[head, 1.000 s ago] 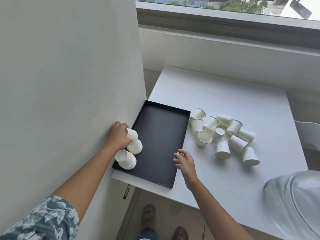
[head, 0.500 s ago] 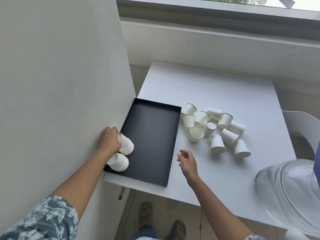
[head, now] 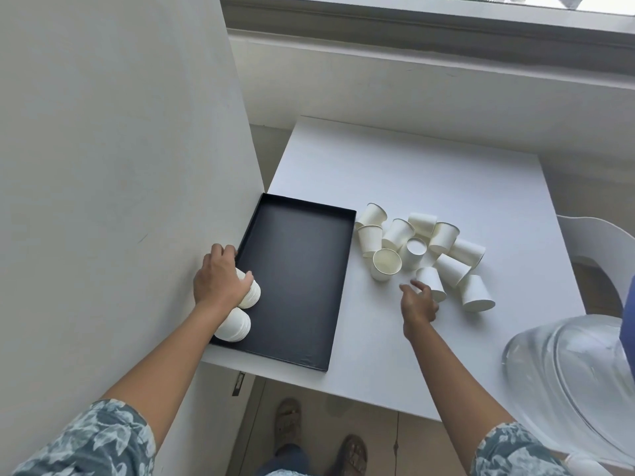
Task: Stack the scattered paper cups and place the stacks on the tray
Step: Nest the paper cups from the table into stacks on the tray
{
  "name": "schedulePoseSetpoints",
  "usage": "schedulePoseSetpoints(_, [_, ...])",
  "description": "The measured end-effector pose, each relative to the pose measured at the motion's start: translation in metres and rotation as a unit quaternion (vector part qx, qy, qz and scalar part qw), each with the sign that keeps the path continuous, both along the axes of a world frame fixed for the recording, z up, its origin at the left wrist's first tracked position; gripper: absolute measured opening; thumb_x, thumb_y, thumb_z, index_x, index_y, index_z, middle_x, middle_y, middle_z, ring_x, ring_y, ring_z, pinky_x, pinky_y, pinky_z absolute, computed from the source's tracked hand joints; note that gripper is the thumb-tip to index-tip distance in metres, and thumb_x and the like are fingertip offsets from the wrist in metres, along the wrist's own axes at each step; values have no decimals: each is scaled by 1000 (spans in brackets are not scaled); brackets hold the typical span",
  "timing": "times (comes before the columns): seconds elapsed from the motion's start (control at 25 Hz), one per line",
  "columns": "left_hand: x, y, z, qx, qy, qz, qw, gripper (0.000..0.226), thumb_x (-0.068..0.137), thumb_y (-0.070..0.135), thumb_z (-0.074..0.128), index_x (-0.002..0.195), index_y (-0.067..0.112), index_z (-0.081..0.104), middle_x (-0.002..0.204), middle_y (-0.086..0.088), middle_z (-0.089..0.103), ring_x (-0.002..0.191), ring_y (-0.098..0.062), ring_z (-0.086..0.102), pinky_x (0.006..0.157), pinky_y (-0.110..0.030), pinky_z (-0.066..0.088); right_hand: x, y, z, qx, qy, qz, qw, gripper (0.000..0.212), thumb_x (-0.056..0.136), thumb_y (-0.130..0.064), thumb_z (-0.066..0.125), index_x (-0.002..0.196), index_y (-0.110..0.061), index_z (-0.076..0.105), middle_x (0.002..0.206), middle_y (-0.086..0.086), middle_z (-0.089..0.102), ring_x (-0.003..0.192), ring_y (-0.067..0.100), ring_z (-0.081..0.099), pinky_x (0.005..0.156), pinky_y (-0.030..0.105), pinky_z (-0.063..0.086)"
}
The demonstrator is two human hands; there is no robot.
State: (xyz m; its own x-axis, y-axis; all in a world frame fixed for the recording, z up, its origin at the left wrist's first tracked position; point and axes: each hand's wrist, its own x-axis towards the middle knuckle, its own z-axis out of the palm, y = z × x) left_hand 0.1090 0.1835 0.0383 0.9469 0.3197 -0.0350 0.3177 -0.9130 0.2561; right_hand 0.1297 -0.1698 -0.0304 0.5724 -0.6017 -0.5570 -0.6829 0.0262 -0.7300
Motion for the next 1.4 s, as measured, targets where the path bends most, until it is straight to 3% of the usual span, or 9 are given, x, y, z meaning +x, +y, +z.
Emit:
schedulePoseSetpoints(0.16, [0,-19,-2,-11,-67,-64,996,41,80,30,75,114,11,63,108,-5,56,97,-29,60,68,-40,52,16,-12,2,95,-47,-70,992,35,96,-13,58,130,-19,60,133,11,56,103,24,49,85,30,39])
schedulePoseSetpoints(0.28, [-2,-34,-4,-35,-83,-105,990,36,81,27,75,112,12,64,104,-3,58,91,-26,62,67,-39,54,14,-14,5,92,-59,-133,985,36,95,-10,55,130,-14,62,118,9,62,91,24,52,69,25,43])
schedulePoseSetpoints(0.4, [-7,-47,-6,-70,-91,-159,981,33,82,23,74,111,12,65,101,-1,59,88,-25,63,69,-39,54,1,-13,-1,33,-75,-125,989,35,94,-10,52,124,-15,70,126,5,66,101,27,63,84,31,53])
schedulePoseSetpoints(0.48, [-12,-59,-8,-101,-88,-186,973,32,82,21,75,111,13,65,103,0,59,92,-23,63,79,-42,53,-13,-9,-6,-21,-99,-107,989,29,93,-10,53,109,-18,75,117,4,71,101,24,65,87,31,52])
schedulePoseSetpoints(0.72, [-27,-117,-16,-151,-22,-251,956,58,80,31,75,132,21,53,124,7,51,114,-16,54,98,-35,42,-58,27,-6,-192,-246,65,948,25,83,0,63,82,-22,74,90,-3,74,88,18,68,84,35,54])
schedulePoseSetpoints(0.88, [-25,-139,-19,-172,48,-265,947,89,73,39,78,149,24,34,140,6,42,128,-15,45,108,-36,39,-70,54,1,-77,-302,245,918,33,85,-4,69,81,-36,63,83,-12,69,87,8,66,79,13,49])
schedulePoseSetpoints(1.12, [-31,-133,-34,-310,99,-156,933,86,80,23,75,150,30,27,135,1,47,124,-18,48,94,-35,51,-60,67,9,19,-299,411,861,14,89,-30,70,100,-29,61,96,-13,70,99,10,69,85,12,49])
schedulePoseSetpoints(1.28, [-34,-120,-42,-346,122,-84,927,103,68,28,79,151,39,18,128,7,41,122,-12,41,93,-27,39,-27,50,2,-170,-243,383,875,25,91,-24,68,115,-19,62,117,-8,65,116,16,58,101,33,44])
schedulePoseSetpoints(1.4, [-34,-113,-47,-365,154,-33,918,105,70,34,80,151,38,15,124,-1,49,115,-21,48,89,-28,42,1,33,-3,-349,-69,452,818,45,92,-24,62,135,-19,52,146,4,45,139,26,36,111,40,30])
